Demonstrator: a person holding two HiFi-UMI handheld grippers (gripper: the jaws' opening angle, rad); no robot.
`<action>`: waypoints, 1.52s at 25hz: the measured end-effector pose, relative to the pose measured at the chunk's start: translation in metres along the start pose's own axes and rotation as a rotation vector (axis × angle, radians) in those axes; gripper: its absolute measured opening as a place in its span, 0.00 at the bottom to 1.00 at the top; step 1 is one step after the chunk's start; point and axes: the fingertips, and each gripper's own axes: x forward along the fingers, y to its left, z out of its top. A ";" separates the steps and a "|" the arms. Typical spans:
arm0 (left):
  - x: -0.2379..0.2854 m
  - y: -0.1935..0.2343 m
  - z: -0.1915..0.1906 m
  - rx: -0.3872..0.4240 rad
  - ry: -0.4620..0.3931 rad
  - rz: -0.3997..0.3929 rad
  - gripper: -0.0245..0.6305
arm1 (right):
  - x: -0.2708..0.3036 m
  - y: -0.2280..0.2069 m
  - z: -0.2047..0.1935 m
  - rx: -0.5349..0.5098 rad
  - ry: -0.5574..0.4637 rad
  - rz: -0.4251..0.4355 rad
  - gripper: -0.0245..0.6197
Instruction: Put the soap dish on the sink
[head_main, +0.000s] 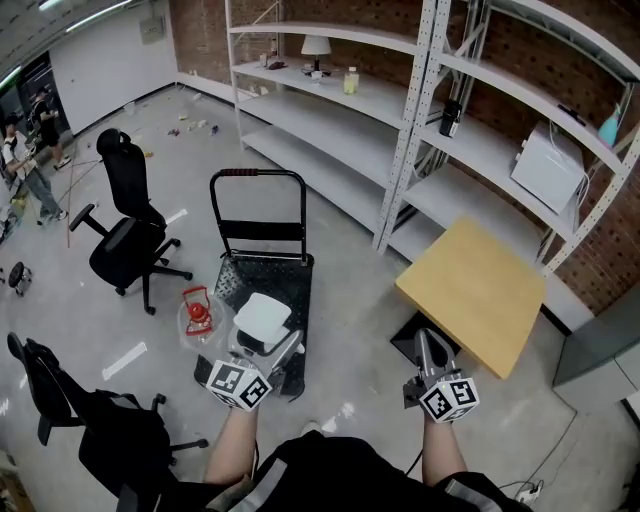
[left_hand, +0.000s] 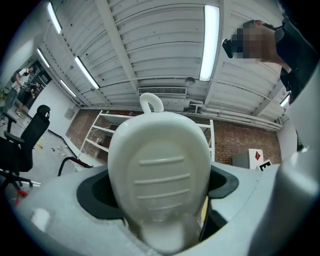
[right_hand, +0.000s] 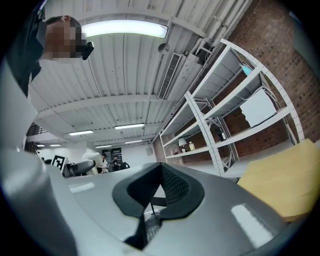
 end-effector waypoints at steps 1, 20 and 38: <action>0.010 0.001 0.000 0.006 0.006 -0.022 0.77 | 0.000 -0.003 0.002 -0.008 -0.007 -0.017 0.05; 0.179 -0.058 -0.079 -0.103 0.121 -0.366 0.77 | -0.062 -0.111 0.028 -0.037 -0.048 -0.388 0.05; 0.312 -0.184 -0.131 -0.041 0.131 -0.420 0.77 | -0.079 -0.285 0.068 -0.079 -0.050 -0.435 0.05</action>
